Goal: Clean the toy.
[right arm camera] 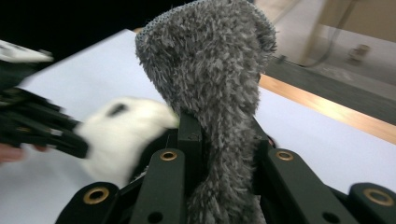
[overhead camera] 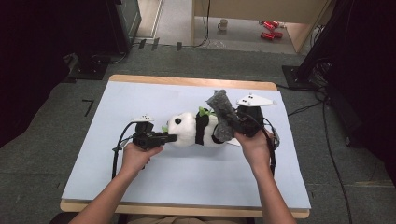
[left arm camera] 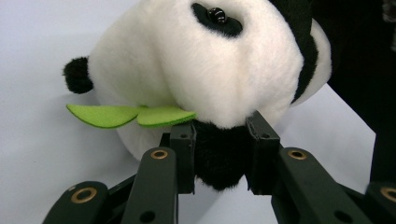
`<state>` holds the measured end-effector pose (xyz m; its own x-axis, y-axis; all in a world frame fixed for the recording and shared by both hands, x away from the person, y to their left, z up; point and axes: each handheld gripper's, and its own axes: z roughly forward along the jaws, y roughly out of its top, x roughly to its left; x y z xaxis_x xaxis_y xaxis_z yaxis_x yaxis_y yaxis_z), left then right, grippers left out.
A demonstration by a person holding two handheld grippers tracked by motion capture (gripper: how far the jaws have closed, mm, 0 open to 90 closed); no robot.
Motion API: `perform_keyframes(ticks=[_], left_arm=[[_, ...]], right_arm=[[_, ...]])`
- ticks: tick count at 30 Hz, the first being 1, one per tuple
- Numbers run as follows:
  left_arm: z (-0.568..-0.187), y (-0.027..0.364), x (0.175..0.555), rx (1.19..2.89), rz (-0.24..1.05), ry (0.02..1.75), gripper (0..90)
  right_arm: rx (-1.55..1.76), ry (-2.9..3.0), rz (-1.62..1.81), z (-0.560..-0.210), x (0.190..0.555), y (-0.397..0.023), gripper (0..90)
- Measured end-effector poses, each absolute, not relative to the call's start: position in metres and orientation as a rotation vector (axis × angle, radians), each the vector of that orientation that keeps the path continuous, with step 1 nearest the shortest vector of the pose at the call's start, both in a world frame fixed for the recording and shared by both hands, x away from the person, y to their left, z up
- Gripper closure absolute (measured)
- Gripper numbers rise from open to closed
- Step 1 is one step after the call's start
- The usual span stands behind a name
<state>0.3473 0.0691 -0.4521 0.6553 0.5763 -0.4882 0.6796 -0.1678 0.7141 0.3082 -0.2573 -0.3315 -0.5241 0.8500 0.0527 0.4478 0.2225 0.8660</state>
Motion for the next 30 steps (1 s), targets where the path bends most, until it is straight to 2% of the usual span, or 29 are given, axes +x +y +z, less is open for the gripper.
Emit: perform_keyframes(ticks=[6,15,23,30], left_arm=[[-0.447,0.065,0.345,1.817,-0.166,1.030,69.2],[-0.440,0.054,0.335,1.813,-0.112,1.043,68.8],[-0.446,0.060,0.342,1.819,-0.126,1.063,69.9],[-0.448,0.062,0.344,1.807,-0.142,1.040,70.7]], right_arm=[[1.115,2.190,1.343,-0.340,0.303,-0.215,76.3],[1.054,2.354,1.338,-0.394,0.305,-0.161,76.0],[0.954,2.325,1.203,-0.409,0.309,-0.170,76.4],[1.109,2.241,1.186,-0.404,0.321,-0.213,76.5]])
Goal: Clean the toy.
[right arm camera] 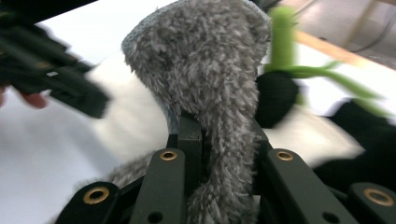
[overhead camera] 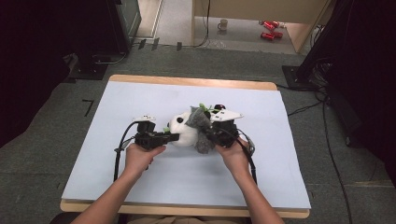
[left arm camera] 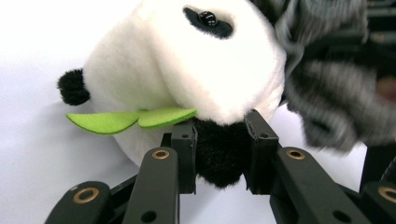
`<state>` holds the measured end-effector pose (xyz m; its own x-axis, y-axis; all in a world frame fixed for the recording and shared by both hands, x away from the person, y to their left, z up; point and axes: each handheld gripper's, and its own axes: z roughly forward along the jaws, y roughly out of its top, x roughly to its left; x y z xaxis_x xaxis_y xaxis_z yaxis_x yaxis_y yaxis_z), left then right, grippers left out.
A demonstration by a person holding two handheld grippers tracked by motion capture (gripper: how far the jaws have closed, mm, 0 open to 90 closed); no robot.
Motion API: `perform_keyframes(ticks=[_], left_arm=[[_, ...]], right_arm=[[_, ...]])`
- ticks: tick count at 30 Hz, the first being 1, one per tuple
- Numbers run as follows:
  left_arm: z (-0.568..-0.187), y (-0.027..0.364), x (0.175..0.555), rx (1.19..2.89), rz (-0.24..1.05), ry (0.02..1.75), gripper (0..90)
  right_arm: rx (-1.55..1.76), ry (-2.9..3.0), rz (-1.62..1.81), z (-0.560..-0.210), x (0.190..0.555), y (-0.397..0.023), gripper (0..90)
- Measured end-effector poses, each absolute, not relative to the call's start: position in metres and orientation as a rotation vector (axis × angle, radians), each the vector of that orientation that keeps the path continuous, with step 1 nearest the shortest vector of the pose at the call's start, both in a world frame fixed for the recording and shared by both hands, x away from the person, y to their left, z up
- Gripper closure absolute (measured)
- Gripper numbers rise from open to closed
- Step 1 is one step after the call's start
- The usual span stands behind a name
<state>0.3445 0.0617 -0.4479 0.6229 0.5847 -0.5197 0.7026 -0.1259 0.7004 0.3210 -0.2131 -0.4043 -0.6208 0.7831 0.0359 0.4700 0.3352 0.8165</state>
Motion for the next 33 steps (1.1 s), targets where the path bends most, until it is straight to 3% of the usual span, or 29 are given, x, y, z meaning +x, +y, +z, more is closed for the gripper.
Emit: perform_keyframes(ticks=[7,21,27,33], left_arm=[[-0.448,0.064,0.346,1.808,-0.152,1.029,70.8],[-0.445,0.060,0.340,1.841,-0.106,0.974,69.3],[-0.445,0.055,0.334,1.867,-0.051,0.950,68.1],[-0.445,0.057,0.335,1.874,-0.062,0.949,61.1]], right_arm=[[1.215,2.135,1.154,-0.388,0.324,-0.256,77.0],[1.273,2.052,1.209,-0.367,0.319,-0.278,76.8],[1.175,2.099,1.274,-0.352,0.309,-0.252,76.6],[1.179,2.251,1.244,-0.378,0.314,-0.223,76.5]])
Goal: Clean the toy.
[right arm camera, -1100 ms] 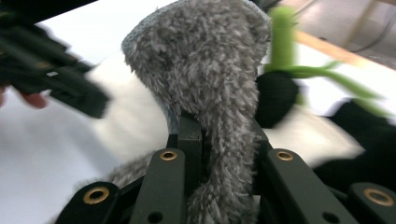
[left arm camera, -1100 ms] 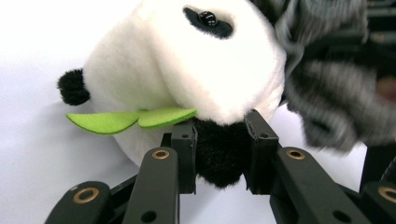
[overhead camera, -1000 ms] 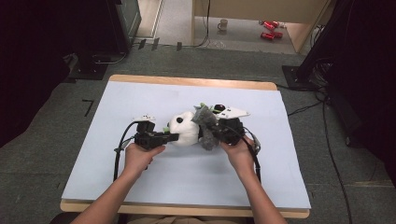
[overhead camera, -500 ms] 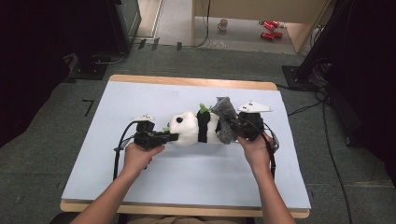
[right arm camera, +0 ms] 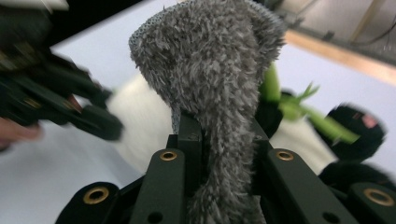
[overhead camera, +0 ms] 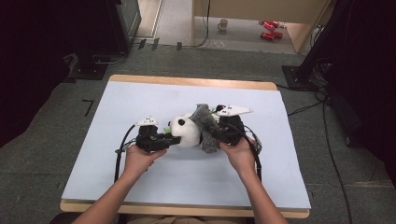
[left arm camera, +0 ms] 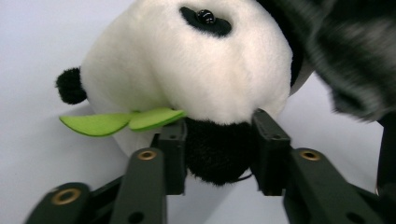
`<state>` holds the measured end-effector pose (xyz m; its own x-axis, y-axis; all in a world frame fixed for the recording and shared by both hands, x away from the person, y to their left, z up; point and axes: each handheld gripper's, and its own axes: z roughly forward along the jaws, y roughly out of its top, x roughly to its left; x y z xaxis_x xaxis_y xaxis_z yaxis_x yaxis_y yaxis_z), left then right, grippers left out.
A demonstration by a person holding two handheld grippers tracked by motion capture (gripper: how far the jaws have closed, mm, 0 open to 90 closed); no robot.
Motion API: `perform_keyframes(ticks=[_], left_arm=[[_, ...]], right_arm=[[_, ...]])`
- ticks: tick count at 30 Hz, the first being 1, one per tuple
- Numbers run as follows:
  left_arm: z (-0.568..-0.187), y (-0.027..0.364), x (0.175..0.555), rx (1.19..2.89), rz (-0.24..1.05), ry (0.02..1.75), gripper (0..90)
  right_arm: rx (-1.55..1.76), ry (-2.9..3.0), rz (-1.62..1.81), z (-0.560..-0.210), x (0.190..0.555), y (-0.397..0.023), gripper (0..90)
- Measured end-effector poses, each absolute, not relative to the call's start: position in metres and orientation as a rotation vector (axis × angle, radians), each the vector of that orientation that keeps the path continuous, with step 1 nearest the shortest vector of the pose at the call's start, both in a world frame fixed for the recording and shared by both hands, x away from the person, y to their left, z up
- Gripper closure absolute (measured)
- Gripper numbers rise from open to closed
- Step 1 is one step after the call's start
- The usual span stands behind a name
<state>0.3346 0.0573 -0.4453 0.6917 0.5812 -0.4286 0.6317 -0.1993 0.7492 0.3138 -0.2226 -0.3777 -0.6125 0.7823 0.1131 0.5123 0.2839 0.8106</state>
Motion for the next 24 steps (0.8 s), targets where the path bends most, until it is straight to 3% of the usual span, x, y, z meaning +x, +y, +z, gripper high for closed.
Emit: perform_keyframes(ticks=[8,18,24], left_arm=[[-0.433,0.072,0.339,1.923,-0.020,0.828,42.0],[-0.420,0.087,0.353,2.009,0.071,0.743,39.2],[-0.418,0.089,0.370,2.002,0.042,0.720,39.1]], right_arm=[[1.199,2.286,1.245,-0.393,0.319,-0.229,76.2],[1.197,2.309,1.245,-0.398,0.314,-0.229,76.0],[1.206,2.327,1.244,-0.400,0.310,-0.233,75.9]])
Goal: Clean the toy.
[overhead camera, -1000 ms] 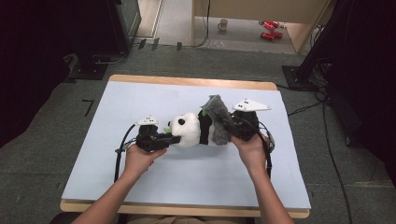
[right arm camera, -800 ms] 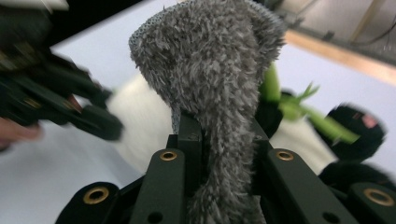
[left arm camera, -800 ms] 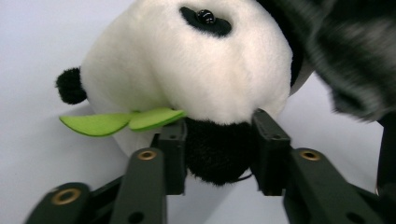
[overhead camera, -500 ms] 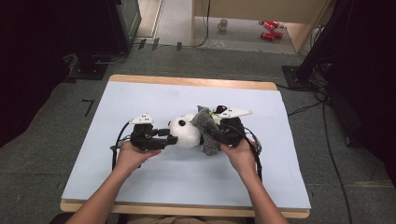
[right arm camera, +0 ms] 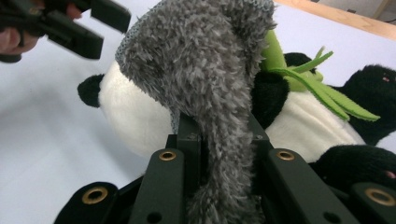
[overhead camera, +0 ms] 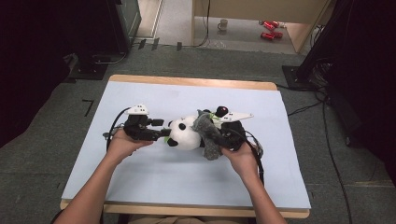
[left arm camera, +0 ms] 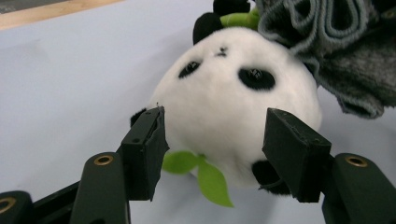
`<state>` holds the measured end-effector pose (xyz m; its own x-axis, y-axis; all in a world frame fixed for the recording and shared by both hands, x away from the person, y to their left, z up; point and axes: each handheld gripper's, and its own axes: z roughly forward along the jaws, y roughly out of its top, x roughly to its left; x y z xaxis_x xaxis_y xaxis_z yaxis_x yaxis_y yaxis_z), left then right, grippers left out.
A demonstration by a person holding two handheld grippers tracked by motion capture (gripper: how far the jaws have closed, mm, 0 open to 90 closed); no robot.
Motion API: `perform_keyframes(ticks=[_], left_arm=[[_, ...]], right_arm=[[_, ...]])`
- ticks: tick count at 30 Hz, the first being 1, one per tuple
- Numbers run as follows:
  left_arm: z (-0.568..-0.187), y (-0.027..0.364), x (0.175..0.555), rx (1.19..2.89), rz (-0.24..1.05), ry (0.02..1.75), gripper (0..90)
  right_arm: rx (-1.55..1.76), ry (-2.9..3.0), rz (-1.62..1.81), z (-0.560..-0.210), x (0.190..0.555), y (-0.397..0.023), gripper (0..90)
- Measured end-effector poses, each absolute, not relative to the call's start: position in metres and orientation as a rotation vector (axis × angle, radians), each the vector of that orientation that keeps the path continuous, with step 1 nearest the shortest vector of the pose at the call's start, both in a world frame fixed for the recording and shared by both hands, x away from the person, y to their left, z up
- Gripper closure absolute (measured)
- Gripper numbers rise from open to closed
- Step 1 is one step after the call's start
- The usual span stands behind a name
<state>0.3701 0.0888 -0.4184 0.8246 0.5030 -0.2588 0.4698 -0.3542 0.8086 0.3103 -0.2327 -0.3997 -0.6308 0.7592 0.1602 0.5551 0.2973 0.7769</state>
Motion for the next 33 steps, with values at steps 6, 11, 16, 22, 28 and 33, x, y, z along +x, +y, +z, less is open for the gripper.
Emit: perform_keyframes(ticks=[6,11,16,22,28,33], left_arm=[[-0.418,0.083,0.385,2.023,-0.019,0.689,38.9],[-0.422,0.074,0.395,2.055,-0.079,0.640,37.7],[-0.425,0.065,0.399,2.067,-0.140,0.554,35.6],[-0.436,0.051,0.392,2.128,-0.148,0.402,28.4],[-0.443,0.045,0.384,2.165,-0.048,0.398,24.7],[-0.446,0.043,0.378,2.155,-0.001,0.429,44.9]], right_arm=[[1.218,2.347,1.236,-0.402,0.304,-0.237,75.8],[1.231,2.387,1.227,-0.404,0.300,-0.240,75.6],[1.232,2.411,1.222,-0.407,0.297,-0.243,75.4],[1.228,2.440,1.216,-0.409,0.296,-0.243,75.2],[1.205,2.437,1.198,-0.410,0.295,-0.239,74.8],[1.201,2.425,1.194,-0.410,0.296,-0.237,74.6]])
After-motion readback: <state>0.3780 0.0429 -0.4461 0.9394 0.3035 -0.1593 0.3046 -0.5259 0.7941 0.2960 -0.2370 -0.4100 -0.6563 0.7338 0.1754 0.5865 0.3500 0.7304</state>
